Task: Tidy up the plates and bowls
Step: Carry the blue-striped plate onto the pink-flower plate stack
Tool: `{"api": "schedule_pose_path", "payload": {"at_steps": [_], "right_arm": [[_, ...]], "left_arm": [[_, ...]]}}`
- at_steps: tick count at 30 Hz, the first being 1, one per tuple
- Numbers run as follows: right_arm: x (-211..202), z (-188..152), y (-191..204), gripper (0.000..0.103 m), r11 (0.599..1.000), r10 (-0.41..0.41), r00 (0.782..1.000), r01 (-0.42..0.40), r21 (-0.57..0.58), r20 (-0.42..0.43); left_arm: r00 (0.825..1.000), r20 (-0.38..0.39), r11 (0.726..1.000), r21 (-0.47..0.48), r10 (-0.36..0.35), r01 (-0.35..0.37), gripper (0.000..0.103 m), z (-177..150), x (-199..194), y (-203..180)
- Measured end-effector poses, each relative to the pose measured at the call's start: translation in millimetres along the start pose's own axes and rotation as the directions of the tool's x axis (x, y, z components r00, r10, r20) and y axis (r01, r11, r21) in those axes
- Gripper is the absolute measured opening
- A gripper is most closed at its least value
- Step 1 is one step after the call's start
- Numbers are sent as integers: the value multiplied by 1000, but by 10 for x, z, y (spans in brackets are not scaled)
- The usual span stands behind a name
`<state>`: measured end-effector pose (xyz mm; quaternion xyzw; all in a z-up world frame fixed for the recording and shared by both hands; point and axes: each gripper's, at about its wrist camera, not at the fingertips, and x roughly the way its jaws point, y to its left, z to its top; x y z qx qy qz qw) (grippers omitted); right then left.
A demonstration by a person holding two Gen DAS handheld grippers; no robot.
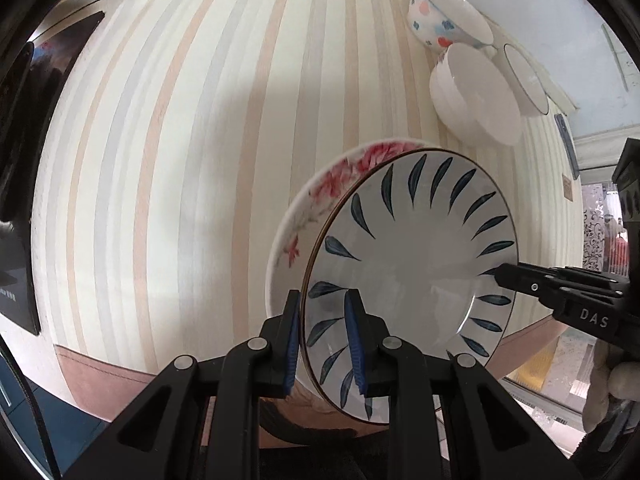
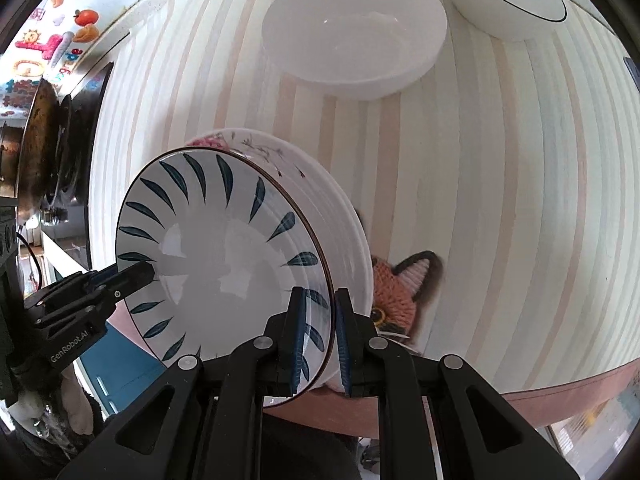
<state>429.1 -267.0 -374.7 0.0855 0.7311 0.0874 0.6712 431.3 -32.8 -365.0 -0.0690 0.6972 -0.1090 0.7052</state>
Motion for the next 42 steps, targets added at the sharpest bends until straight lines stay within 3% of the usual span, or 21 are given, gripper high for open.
{"api": "schedule_pose_path", "payload": {"at_steps": [10, 24, 38, 42], "right_arm": [[171, 161, 116, 16, 1000, -15, 1000, 15, -25, 9], [192, 145, 192, 19, 997, -34, 998, 37, -73, 43], [143, 121, 9, 20, 999, 48, 995, -48, 4, 91], [73, 100, -49, 24, 997, 74, 990, -77, 20, 122]], "left_arm": [[999, 4, 999, -1, 47, -47, 19, -98, 211, -107], [999, 7, 998, -42, 44, -44, 20, -125, 263, -122], [999, 6, 993, -112, 40, -39, 21, -126, 275, -58], [998, 17, 992, -111, 59, -57, 21, -155, 227, -63]]}}
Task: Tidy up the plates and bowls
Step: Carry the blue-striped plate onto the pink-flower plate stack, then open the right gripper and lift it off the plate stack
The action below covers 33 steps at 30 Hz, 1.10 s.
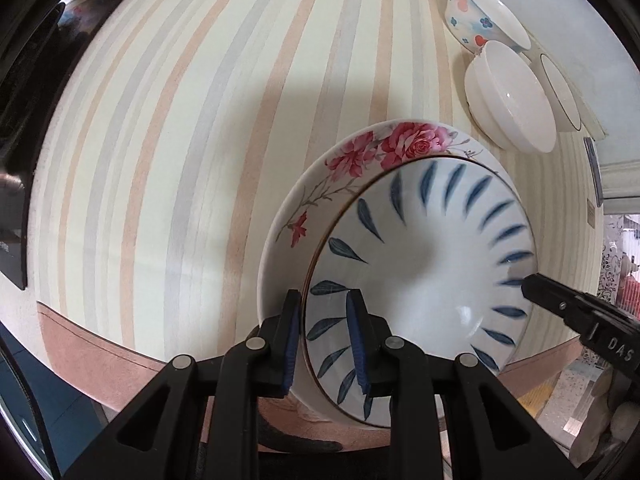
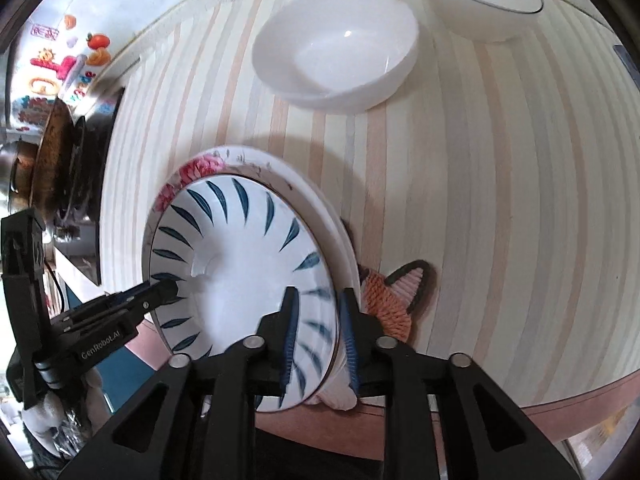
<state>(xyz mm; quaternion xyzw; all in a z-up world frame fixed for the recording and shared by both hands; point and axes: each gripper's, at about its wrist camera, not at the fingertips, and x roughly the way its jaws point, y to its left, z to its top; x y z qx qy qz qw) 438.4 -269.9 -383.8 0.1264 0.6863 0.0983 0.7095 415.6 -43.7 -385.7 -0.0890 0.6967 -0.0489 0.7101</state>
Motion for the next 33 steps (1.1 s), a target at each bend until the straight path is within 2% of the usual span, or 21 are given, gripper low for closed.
{"api": "schedule_pose_path", "payload": {"at_steps": [4, 8, 12, 15, 19, 24, 26, 28, 33], "right_arm": [[-79, -37, 38, 24, 1000, 14, 1000, -13, -9, 13], [-187, -176, 172, 29, 998, -46, 998, 48, -45, 51], [-415, -453, 387, 39, 990, -109, 986, 119, -76, 129], [-628, -688, 537, 48, 987, -123, 976, 139, -75, 182], [-942, -1040, 707, 68, 988, -117, 961, 139, -72, 252], [-1306, -1492, 925, 83, 988, -113, 935, 142, -60, 337], [-1451, -1694, 1012, 84, 989, -110, 923, 139, -53, 368], [-1571, -1843, 1076, 85, 987, -119, 913, 150, -51, 390], [-1876, -2269, 1248, 88, 985, -135, 878, 170, -35, 459]], "left_arm": [[999, 27, 1000, 10, 21, -22, 21, -32, -100, -8], [994, 96, 996, 52, 61, -66, 21, -148, -285, -66], [974, 200, 986, 106, 102, -125, 21, -421, -586, -186], [956, 269, 978, 137, 113, -154, 22, -629, -837, -215], [931, 349, 972, 159, 108, -172, 22, -856, -1181, -248], [902, 425, 970, 181, 74, -165, 36, -1116, -1584, -246], [896, 441, 969, 191, 55, -153, 56, -1226, -1686, -245], [887, 460, 968, 204, 36, -145, 68, -1347, -1807, -224], [858, 514, 965, 220, 11, -144, 72, -1679, -2078, -177]]}}
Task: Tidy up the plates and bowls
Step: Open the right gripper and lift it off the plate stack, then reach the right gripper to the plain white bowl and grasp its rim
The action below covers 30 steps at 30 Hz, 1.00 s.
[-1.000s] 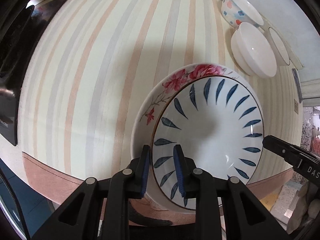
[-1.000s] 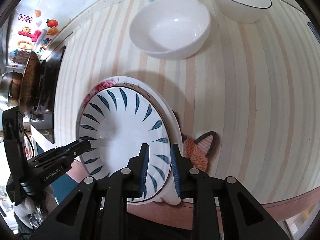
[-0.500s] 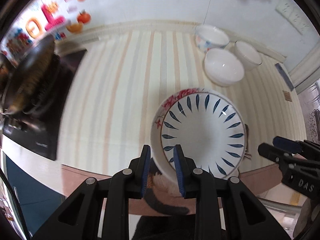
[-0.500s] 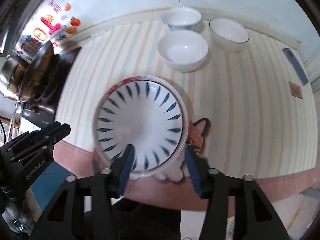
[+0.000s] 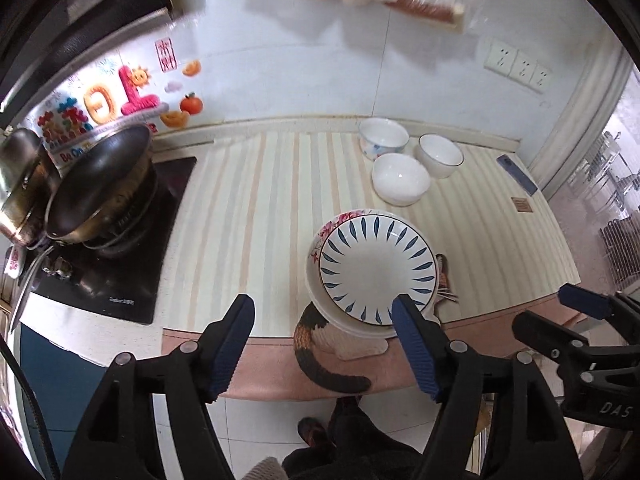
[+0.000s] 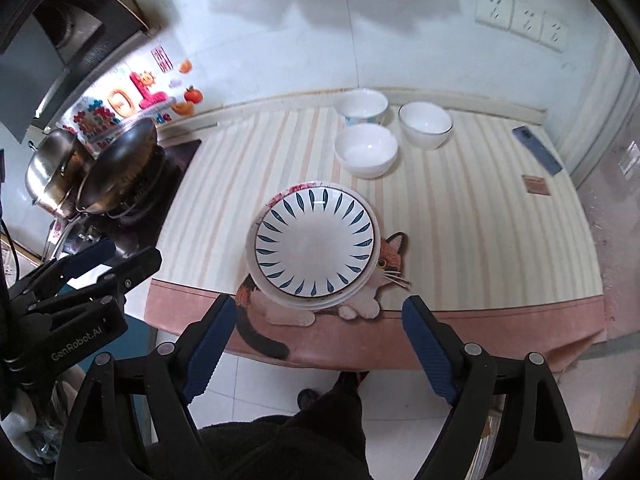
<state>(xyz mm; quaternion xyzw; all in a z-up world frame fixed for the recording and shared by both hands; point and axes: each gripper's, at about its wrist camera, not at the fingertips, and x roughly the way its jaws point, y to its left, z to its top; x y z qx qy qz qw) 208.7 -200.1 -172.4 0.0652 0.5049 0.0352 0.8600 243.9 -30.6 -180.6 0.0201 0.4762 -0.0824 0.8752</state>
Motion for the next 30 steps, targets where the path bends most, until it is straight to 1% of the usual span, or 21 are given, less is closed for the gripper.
{"api": "schedule_pose_path", "payload": {"at_steps": [1, 2, 4, 8, 13, 15, 16, 17, 22, 26, 30], "right_arm": [[-111, -53, 32, 88, 1000, 3, 1000, -3, 2, 16], [-191, -94, 56, 88, 1000, 5, 1000, -5, 4, 27], [-380, -192, 108, 89, 1000, 5, 999, -5, 6, 54], [-626, -343, 178, 90, 1000, 2, 996, -3, 13, 86], [-782, -434, 216, 91, 1000, -2, 995, 0, 18, 102], [-761, -437, 213, 91, 1000, 1, 995, -3, 20, 95], [-768, -447, 207, 91, 1000, 4, 996, -6, 24, 93], [-766, -444, 195, 91, 1000, 3, 996, -6, 25, 91], [-612, -310, 0, 92, 999, 10, 997, -14, 49, 81], [-383, -71, -252, 93, 997, 16, 997, -21, 71, 71], [26, 307, -589, 93, 995, 36, 999, -40, 94, 41]], "left_arm": [[1000, 7, 1000, -1, -5, 5, 80, -27, -67, 1], [1000, 17, 1000, -3, -9, 9, 83, -61, -129, 8], [999, 32, 1000, -4, -14, 14, 83, -124, -235, 8], [998, 61, 1000, 3, -21, 20, 83, -249, -437, 6], [997, 76, 999, 5, -34, 34, 83, -375, -594, -17], [996, 77, 999, 6, -34, 34, 84, -398, -613, -29], [997, 77, 1000, 3, -31, 31, 91, -403, -612, -32], [997, 74, 999, 2, -36, 36, 94, -390, -598, -41], [997, 76, 1000, -15, -26, 27, 94, -274, -501, -67], [997, 76, 999, -43, -4, 8, 94, -50, -289, -101], [997, 72, 998, -69, 17, -12, 94, 336, 96, -176]]}}
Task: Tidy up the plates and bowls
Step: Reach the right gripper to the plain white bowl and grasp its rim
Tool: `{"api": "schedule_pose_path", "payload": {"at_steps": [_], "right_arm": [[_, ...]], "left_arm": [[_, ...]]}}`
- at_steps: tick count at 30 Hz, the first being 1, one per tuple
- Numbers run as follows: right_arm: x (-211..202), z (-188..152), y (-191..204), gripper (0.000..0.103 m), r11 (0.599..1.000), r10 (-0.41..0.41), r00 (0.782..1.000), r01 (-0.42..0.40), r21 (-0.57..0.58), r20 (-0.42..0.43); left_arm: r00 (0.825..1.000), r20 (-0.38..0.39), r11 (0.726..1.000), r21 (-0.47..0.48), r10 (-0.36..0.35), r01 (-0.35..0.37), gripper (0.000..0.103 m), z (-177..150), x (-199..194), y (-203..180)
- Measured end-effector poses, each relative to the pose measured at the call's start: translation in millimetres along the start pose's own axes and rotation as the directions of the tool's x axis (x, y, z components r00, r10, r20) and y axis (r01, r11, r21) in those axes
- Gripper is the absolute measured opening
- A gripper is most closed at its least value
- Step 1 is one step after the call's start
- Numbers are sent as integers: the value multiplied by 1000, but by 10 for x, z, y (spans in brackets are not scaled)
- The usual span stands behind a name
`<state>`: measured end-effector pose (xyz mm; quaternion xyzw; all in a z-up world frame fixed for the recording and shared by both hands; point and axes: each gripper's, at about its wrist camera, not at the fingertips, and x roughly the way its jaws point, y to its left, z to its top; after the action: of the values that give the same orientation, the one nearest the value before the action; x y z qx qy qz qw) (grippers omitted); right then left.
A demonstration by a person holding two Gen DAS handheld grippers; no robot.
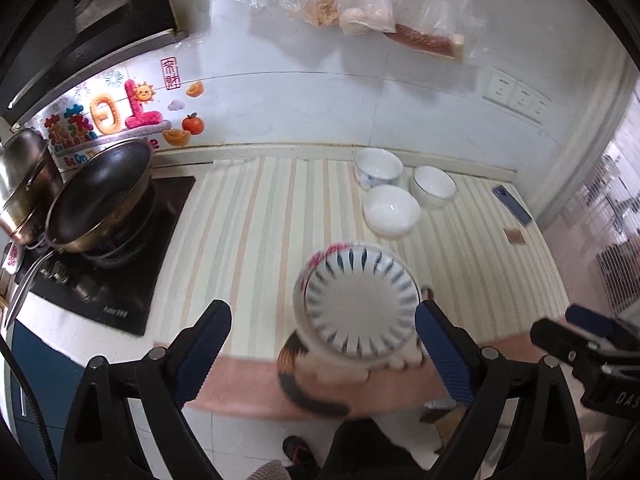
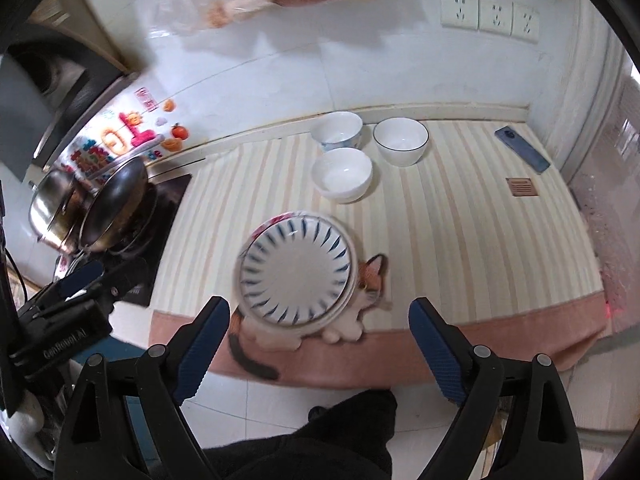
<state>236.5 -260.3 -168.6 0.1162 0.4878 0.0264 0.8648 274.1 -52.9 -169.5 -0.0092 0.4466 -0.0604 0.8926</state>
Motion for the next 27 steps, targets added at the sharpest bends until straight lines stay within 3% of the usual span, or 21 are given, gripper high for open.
{"api": "schedule_pose_path", "payload": {"at_steps": [4, 9, 13, 15, 17, 20, 23, 24, 26, 27], "right_arm": [[588, 482, -389, 93, 994, 93, 994, -90, 58, -61], [1410, 1091, -819, 93, 985, 161, 976, -148, 93, -148], [2026, 1476, -1043, 93, 984, 170, 962, -155, 86, -215], [2262, 1580, -1093, 93, 986, 164, 956, -149, 79, -244], [2528, 1677, -1147, 93, 984, 176, 946, -160, 82, -272], [2914, 1786, -1216, 91, 978, 202, 930, -178, 105, -306], [3198, 1814, -1240, 76, 977, 205, 917, -173, 120, -342], [3291, 1814, -1248, 66, 976, 211, 910, -176, 126, -358], [3480, 1811, -1269, 52, 970, 235, 893, -193, 146, -383], [3522, 1808, -1275, 35, 970, 238, 890, -195, 147, -390]], "left_arm": [[997, -57, 998, -32, -60, 58, 94, 425, 622, -132], [988, -145, 996, -68, -60, 51, 94, 874, 1445, -249], [970, -234, 995, -91, -65, 44, 94, 1125, 2106, -305], [959, -272, 993, -108, -76, 48, 89, 1217, 2434, -328], [948, -308, 993, -110, -84, 52, 72, 1278, 2713, -356], [922, -371, 990, -117, -113, 74, 60, 1305, 3107, -406], [897, -421, 988, -125, -135, 90, 47, 1288, 3375, -455], [887, -442, 988, -126, -137, 90, 44, 1272, 3465, -473], [873, -463, 986, -130, -153, 105, 28, 1269, 3581, -491], [866, -473, 985, -132, -161, 111, 26, 1256, 3629, -507]]}}
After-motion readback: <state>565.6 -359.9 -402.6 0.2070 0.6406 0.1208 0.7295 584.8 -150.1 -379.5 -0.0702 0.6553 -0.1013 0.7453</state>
